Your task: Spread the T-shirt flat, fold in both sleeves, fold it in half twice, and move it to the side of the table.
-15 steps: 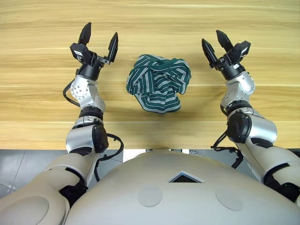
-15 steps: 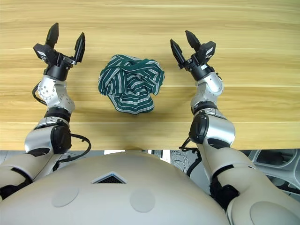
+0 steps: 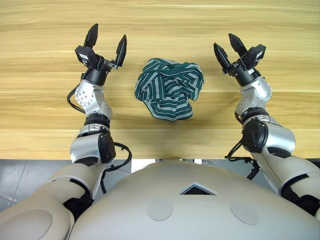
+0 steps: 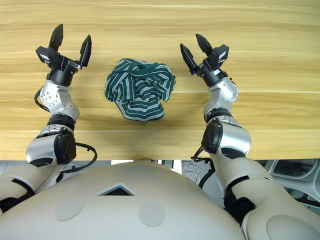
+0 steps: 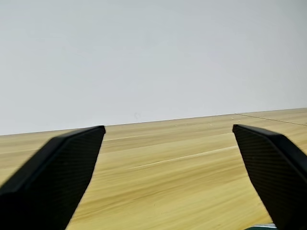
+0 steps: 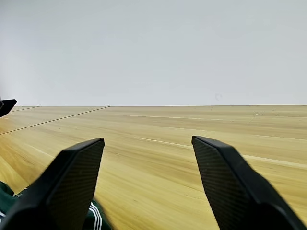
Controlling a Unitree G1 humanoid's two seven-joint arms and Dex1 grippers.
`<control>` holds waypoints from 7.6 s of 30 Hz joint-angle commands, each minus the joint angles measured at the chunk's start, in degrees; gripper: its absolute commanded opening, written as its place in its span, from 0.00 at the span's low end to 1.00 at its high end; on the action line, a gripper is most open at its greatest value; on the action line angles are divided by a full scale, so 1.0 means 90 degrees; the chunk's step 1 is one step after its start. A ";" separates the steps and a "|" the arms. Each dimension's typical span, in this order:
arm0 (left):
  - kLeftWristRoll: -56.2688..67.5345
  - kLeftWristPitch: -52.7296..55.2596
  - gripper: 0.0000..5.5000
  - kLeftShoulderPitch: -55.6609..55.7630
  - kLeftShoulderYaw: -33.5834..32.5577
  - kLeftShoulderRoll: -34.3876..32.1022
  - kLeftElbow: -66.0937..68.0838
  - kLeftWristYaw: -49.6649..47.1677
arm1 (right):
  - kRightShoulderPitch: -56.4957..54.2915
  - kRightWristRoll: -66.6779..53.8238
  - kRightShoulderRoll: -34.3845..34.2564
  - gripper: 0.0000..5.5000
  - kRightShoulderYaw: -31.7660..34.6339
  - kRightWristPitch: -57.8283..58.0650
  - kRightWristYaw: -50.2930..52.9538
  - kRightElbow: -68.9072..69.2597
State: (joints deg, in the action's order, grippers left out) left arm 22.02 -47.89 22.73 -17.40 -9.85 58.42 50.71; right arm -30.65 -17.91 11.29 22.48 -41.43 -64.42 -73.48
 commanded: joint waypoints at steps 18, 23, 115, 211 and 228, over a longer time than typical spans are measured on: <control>-0.0119 0.0022 0.87 -0.0113 0.0074 -0.0101 -0.0010 0.0001 | 0.0039 0.0000 0.0028 0.62 0.0014 0.0004 -0.0008 0.0047; -0.0106 0.0025 0.87 -0.0124 0.0075 -0.0101 -0.0032 0.0007 | 0.0037 -0.0027 0.0034 0.62 0.0029 0.0035 -0.0057 0.0050; -0.0104 0.3055 0.88 -0.3110 0.1114 -0.0468 -0.3294 0.0805 | 0.1921 0.0150 0.0102 0.28 -0.2150 0.4214 0.0191 0.3472; 0.0002 0.3933 0.01 -0.2433 0.1240 -0.0268 -0.2959 0.0421 | 0.1695 0.0325 0.0298 0.00 -0.2709 0.3053 0.0541 0.4110; 0.0251 0.5268 0.01 0.1421 0.0566 -0.2106 -0.5532 -0.0940 | -0.1614 0.0475 0.2248 0.00 -0.1785 0.2549 0.1652 0.4748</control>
State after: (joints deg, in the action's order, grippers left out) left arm 24.23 -5.74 40.63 -14.42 -28.04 18.14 44.09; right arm -52.63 -11.60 29.35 6.00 -21.17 -47.75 -41.30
